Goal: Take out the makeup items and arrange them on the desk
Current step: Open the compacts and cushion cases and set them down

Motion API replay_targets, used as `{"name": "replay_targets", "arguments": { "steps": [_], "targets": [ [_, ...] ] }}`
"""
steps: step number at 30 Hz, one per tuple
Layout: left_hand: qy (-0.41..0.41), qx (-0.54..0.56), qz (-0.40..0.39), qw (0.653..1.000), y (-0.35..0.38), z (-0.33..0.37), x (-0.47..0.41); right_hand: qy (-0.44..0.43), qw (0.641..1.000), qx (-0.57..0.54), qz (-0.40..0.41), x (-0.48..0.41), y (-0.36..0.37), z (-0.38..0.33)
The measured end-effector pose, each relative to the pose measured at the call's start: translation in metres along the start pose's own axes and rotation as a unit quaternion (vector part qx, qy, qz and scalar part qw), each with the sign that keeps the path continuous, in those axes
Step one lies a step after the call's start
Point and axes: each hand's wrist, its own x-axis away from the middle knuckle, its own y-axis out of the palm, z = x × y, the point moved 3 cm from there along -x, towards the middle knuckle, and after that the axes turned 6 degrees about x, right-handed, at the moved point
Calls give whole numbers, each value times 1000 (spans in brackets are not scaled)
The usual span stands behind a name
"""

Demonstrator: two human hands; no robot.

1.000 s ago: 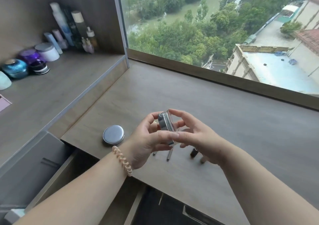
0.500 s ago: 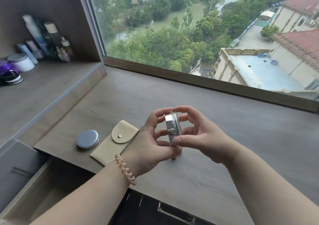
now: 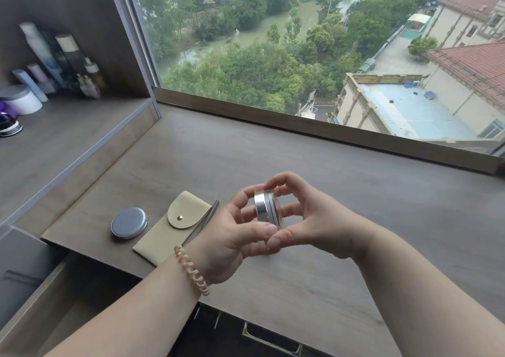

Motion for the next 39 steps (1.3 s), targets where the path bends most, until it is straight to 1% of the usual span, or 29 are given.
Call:
{"name": "replay_targets", "arguments": {
  "steps": [2, 6, 7, 8, 10, 11, 12, 13, 15, 17, 19, 21, 23, 26, 29, 31, 34, 37, 39],
  "targets": [
    [-2, 29, -18, 999, -4, -3, 1, 5, 1000, 24, -11, -3, 0, -1],
    [-14, 92, -41, 995, -7, -11, 5, 22, 999, 22, -9, -9, 4, 3],
    [-20, 110, -40, 993, -7, -13, 5, 22, 998, 56, 3, -11, 8, 3],
    [-28, 126, -33, 991, -8, -15, 4, 18, 993, 115, 16, -14, 11, 5],
    [-34, 134, -6, 990, -12, -17, 1, 1, 974, 225, 23, -18, 20, 6],
    [-31, 131, 6, 991, -14, -16, 0, -7, 971, 239, 25, -21, 24, 6],
    [-28, 131, 16, 991, -16, -16, 0, -12, 974, 223, 32, -22, 26, 8],
    [-22, 134, 21, 990, -18, -15, 0, -11, 984, 174, 42, -24, 26, 10],
    [-10, 145, 25, 989, -21, -12, 3, -5, 998, 39, 51, -26, 24, 13],
    [-11, 156, 16, 987, -24, -10, 6, -5, 997, -60, 55, -27, 21, 14],
    [-10, 177, 8, 984, -27, -10, 6, -13, 992, -98, 83, -29, 19, 15],
    [-11, 188, 3, 982, -27, -11, 6, -18, 987, -105, 117, -31, 19, 16],
    [-19, 176, 10, 984, -27, -11, 7, -19, 987, -73, 143, -34, 21, 18],
    [-37, 142, 45, 988, -29, -13, 5, -7, 985, -35, 168, -38, 26, 27],
    [-51, 114, 71, 990, -32, -20, 2, -8, 977, -43, 207, -38, 24, 34],
    [-58, 98, 79, 990, -33, -25, 0, -4, 971, -75, 226, -37, 19, 35],
    [-61, 99, 82, 990, -33, -33, -3, 23, 968, -113, 224, -38, 13, 39],
    [-53, 113, 92, 988, -30, -37, -7, 46, 970, -107, 213, -35, 9, 48],
    [-45, 115, 107, 986, -29, -38, -10, 63, 965, -109, 228, -32, 6, 57]
  ]
}}
